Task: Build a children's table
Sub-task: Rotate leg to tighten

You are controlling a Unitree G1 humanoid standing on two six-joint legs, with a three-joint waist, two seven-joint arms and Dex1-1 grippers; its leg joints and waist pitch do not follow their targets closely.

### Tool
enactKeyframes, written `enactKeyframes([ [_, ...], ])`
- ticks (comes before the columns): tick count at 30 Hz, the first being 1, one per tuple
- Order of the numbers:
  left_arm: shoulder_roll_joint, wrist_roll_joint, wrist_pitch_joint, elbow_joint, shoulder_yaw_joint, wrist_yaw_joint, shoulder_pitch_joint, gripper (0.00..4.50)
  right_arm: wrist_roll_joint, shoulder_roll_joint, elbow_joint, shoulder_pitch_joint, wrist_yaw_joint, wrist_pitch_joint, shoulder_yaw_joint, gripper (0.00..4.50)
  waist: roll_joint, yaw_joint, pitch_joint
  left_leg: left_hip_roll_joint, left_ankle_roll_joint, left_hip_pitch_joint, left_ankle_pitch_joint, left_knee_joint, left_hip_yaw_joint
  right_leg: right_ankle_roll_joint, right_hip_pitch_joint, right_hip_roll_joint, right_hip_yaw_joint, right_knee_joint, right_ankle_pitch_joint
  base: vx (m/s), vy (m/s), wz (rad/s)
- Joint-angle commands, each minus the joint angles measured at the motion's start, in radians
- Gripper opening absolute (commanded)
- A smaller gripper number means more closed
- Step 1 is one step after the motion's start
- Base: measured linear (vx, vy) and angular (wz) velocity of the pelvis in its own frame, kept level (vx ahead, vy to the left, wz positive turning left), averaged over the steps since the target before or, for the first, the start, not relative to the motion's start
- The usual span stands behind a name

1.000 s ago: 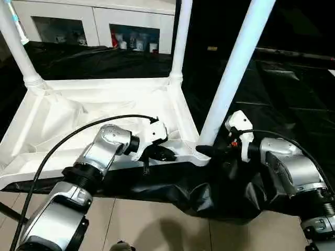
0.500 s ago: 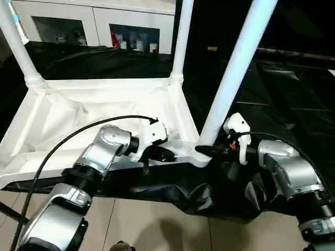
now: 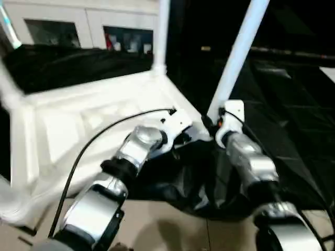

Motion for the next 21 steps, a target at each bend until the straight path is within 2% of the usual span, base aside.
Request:
enactKeyframes([
  [1, -0.015, 0.006, -0.028, 0.011, 0.014, 0.030, -0.038, 0.00, 0.012, 0.054, 0.048, 0.011, 0.039, 0.021, 0.043, 1.93, 0.006, 0.001, -0.072, 0.008, -0.006, 0.015, -0.248, -0.071, 0.003, -0.194, 0.046, -0.038, 0.031, -0.075, -0.172, 0.000, 0.000, 0.00],
  [3, -0.012, 0.004, -0.040, 0.017, 0.016, 0.021, -0.041, 0.00, 0.002, 0.056, 0.050, 0.004, 0.046, 0.008, 0.047, 1.93, 0.007, -0.002, -0.069, 0.009, -0.003, 0.016, -0.265, -0.072, 0.003, -0.194, 0.045, -0.038, 0.031, -0.078, -0.198, 0.000, 0.000, 0.00],
  [4, -0.005, 0.002, -0.058, 0.027, 0.020, 0.013, -0.044, 0.00, -0.005, 0.055, 0.055, -0.005, 0.052, -0.007, 0.039, 2.49, 0.004, -0.002, -0.069, 0.009, -0.003, 0.018, -0.279, -0.073, 0.003, -0.189, 0.044, -0.039, 0.030, -0.081, -0.225, 0.000, 0.000, 0.00],
  [5, -0.004, 0.002, -0.060, 0.028, 0.020, 0.012, -0.044, 0.00, -0.004, 0.055, 0.056, -0.006, 0.052, -0.009, 0.037, 2.63, 0.003, -0.003, -0.069, 0.009, -0.003, 0.019, -0.286, -0.073, 0.003, -0.187, 0.043, -0.040, 0.031, -0.082, -0.237, 0.000, 0.000, 0.00],
  [7, 0.006, -0.004, -0.074, 0.028, 0.021, -0.004, -0.042, 0.00, -0.001, 0.041, 0.057, -0.012, 0.065, -0.018, 0.037, 2.65, 0.005, -0.003, -0.068, 0.011, -0.005, 0.019, -0.295, -0.074, 0.003, -0.184, 0.042, -0.041, 0.031, -0.084, -0.255, 0.000, 0.000, 0.00],
  [8, 0.016, -0.010, -0.096, 0.023, 0.018, -0.029, -0.037, 0.00, -0.002, 0.022, 0.059, -0.016, 0.085, -0.028, 0.042, 2.74, 0.001, -0.002, -0.069, 0.011, -0.001, 0.018, -0.295, -0.074, 0.002, -0.181, 0.043, -0.042, 0.031, -0.083, -0.264, 0.000, 0.000, 0.00],
  [10, 0.020, -0.012, -0.105, 0.020, 0.017, -0.042, -0.034, 0.00, -0.002, 0.015, 0.058, -0.017, 0.094, -0.031, 0.044, 3.03, 0.003, -0.004, -0.070, 0.012, 0.000, 0.015, -0.276, -0.075, 0.001, -0.183, 0.045, -0.041, 0.031, -0.080, -0.238, 0.000, 0.000, 0.00],
  [13, 0.055, -0.018, -0.128, 0.006, 0.015, -0.105, -0.018, 0.00, -0.013, -0.057, -0.001, 0.006, 0.221, -0.011, 0.081, 3.09, 0.002, -0.004, -0.072, 0.010, 0.013, 0.012, -0.245, -0.071, 0.003, -0.196, 0.051, -0.037, 0.030, -0.074, -0.175, 0.000, 0.000, 0.00],
  [16, 0.096, -0.028, -0.150, -0.013, 0.009, -0.184, 0.002, 0.00, 0.001, -0.143, -0.079, 0.044, 0.373, 0.031, 0.116, 3.09, 0.005, 0.001, -0.074, 0.012, 0.038, 0.014, -0.202, -0.067, 0.004, -0.227, 0.055, -0.039, 0.032, -0.067, -0.084, 0.000, 0.000, 0.00],
  [17, 0.096, -0.028, -0.150, -0.013, 0.009, -0.184, 0.002, 0.00, 0.001, -0.143, -0.079, 0.044, 0.373, 0.031, 0.116, 3.09, 0.004, 0.001, -0.075, 0.012, 0.042, 0.014, -0.197, -0.066, 0.005, -0.234, 0.055, -0.038, 0.031, -0.064, -0.073, 0.000, 0.000, 0.00],
  [19, 0.139, -0.048, -0.193, -0.050, -0.004, -0.301, 0.032, 0.00, 0.009, -0.232, -0.158, 0.091, 0.525, 0.036, 0.156, 3.09, 0.005, 0.004, -0.074, 0.013, 0.050, 0.015, -0.198, -0.064, 0.005, -0.244, 0.057, -0.039, 0.031, -0.064, -0.062, 0.000, 0.000, 0.00],
  [21, 0.168, -0.072, -0.215, -0.088, -0.012, -0.393, 0.057, 0.00, 0.021, -0.288, -0.206, 0.123, 0.618, 0.035, 0.177, 3.09, 0.006, 0.008, -0.072, 0.016, 0.054, 0.016, -0.225, -0.067, 0.005, -0.248, 0.056, -0.041, 0.031, -0.066, -0.089, 0.000, 0.000, 0.00],
])
